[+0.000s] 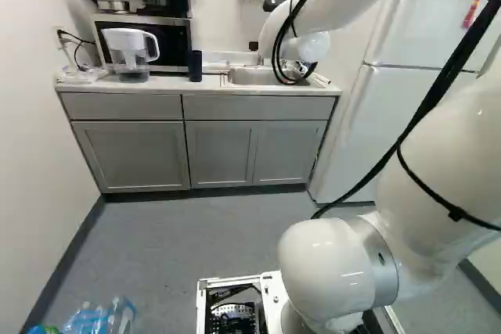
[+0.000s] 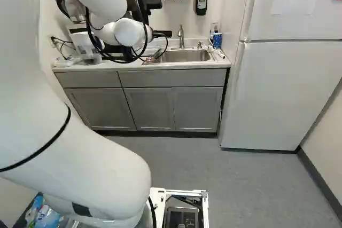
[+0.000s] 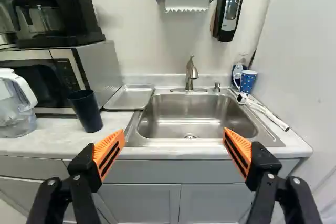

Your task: Rinse the cup and place it in the tray

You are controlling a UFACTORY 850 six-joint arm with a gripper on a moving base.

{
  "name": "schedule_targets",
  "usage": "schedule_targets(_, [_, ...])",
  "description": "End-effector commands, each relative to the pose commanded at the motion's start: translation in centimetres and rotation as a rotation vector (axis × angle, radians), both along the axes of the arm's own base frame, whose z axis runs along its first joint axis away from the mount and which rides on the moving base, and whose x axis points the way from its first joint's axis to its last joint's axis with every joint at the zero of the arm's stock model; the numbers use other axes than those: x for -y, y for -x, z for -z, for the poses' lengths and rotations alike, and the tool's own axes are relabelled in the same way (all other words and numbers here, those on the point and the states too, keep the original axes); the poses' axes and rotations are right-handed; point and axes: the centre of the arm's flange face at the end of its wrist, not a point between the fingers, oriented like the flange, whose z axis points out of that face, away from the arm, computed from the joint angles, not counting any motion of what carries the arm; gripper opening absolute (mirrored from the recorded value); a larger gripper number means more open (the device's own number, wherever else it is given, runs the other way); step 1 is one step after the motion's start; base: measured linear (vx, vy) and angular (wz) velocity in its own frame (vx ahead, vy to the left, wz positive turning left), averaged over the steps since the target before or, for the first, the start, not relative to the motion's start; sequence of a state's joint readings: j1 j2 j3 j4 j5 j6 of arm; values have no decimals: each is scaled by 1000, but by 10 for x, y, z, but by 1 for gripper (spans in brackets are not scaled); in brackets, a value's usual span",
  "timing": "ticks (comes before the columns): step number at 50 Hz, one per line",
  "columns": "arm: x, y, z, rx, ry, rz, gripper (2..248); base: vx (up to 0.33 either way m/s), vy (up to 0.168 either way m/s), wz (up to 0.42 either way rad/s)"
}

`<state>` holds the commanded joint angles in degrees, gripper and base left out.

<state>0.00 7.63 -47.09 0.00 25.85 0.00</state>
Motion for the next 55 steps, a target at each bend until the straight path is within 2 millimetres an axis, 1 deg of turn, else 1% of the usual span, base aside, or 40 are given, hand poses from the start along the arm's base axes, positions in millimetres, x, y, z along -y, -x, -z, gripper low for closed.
schedule_targets(27, [0,-7,-25,7,0,0,247,0,0,0])
schedule_targets(47, [0,-12,-47,46,0,0,247,0,0,0])
schedule_targets(55, [0,-12,-48,46,0,0,247,0,0,0])
